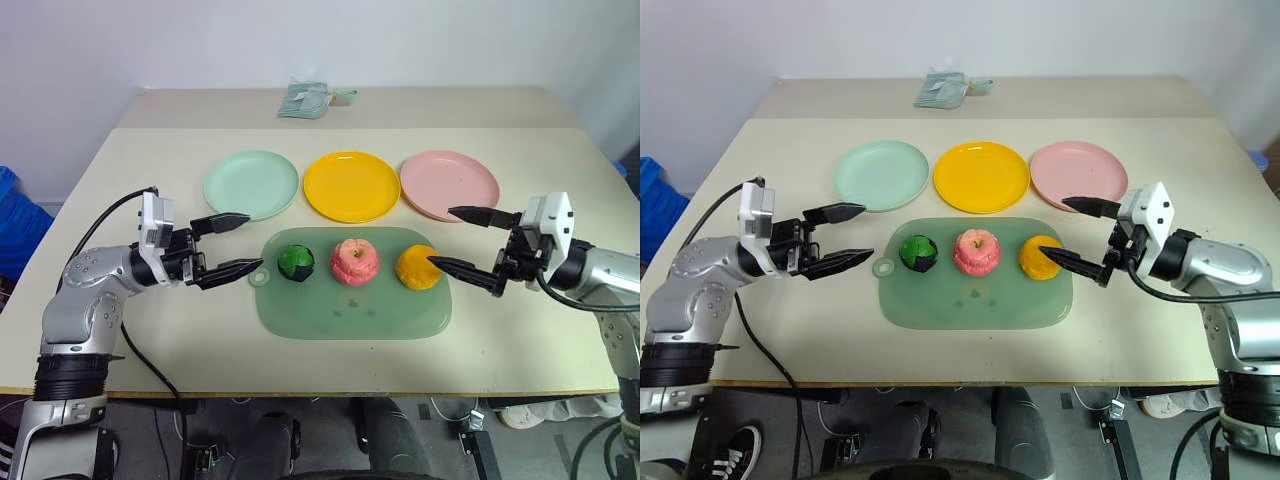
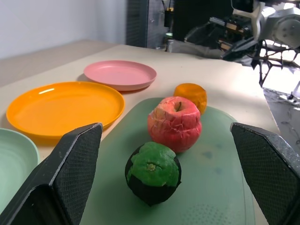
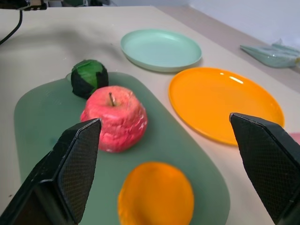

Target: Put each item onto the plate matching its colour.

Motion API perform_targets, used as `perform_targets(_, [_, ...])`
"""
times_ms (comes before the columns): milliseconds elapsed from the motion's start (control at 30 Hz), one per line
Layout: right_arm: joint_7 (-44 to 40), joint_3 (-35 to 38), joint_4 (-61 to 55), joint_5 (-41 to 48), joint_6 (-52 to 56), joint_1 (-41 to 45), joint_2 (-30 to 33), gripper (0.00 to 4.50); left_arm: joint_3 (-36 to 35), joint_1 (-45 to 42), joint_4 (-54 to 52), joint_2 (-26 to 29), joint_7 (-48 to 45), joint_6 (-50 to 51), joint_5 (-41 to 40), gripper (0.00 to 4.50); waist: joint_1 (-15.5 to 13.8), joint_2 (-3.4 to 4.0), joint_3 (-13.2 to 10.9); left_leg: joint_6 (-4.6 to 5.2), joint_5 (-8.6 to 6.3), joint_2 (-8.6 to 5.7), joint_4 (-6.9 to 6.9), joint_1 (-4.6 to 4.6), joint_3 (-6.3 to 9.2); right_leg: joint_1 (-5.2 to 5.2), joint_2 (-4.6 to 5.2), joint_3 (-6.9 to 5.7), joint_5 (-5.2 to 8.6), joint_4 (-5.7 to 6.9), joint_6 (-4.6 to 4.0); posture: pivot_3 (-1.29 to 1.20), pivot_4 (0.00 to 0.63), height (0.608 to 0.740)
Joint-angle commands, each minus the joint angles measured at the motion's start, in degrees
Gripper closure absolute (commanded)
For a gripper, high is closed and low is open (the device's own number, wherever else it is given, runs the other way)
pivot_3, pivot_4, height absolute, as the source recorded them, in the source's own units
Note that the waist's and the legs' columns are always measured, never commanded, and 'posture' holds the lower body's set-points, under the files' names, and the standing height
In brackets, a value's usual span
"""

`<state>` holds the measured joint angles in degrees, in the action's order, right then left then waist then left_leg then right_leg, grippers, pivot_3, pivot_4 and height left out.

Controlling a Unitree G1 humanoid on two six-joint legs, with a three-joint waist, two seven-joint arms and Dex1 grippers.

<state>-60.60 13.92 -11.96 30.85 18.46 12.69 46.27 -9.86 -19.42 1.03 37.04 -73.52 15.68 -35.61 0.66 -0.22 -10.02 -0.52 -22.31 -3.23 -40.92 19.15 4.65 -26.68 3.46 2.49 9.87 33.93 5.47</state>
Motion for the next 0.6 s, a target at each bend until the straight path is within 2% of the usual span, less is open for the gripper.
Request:
perform_targets(33, [0.0, -0.2, -0.2, 0.0, -0.7, 1.2, -0.1, 0.04, -1.4, -0.2, -1.5, 0.8, -0.1, -0.9, -0.6, 0.0, -0.1, 0.0, 0.0, 0.0, 0.0, 0.0, 0.0, 0.0, 0.0, 0.0, 0.01, 0.0, 0.0, 0.0, 0.0, 0.0, 0.15, 0.74])
perform_targets(267, [0.5, -0.7, -1.5, 0.7, 0.2, 2.3, -0.1, 0.04, -0.9, -0.2, -1.1, 0.3, -0.1, -1.1, -0.7, 0.0, 0.0, 0.0, 0.0, 0.0, 0.0, -0.02, -0.01, 0.01, 0.0, 0.0, 0.03, 0.0, 0.0, 0.0, 0.0, 0.0, 0.15, 0.74])
perform_targets(400, [1.6, -1.6, -5.5, 3.1, 3.1, 3.5, -0.4, 0.04, -1.4, -1.2, 1.9, 2.1, -1.1, -2.3, 1.0, 0.0, 0.0, 0.01, 0.0, 0.0, 0.0, -0.02, 0.0, 0.01, 0.0, 0.0, 0.02, 0.0, 0.0, 0.0, 0.0, 0.0, 0.15, 0.74])
perform_targets(600, [4.5, -8.2, -11.0, 6.5, 10.4, 10.9, -2.9, 0.04, -2.4, -3.0, 5.9, 3.2, -2.1, -3.8, 1.2, 0.0, 0.1, 0.0, 0.0, 0.0, 0.0, 0.0, 0.0, 0.0, 0.0, -0.02, 0.0, 0.0, 0.0, 0.02, 0.0, 0.0, 0.15, 0.74])
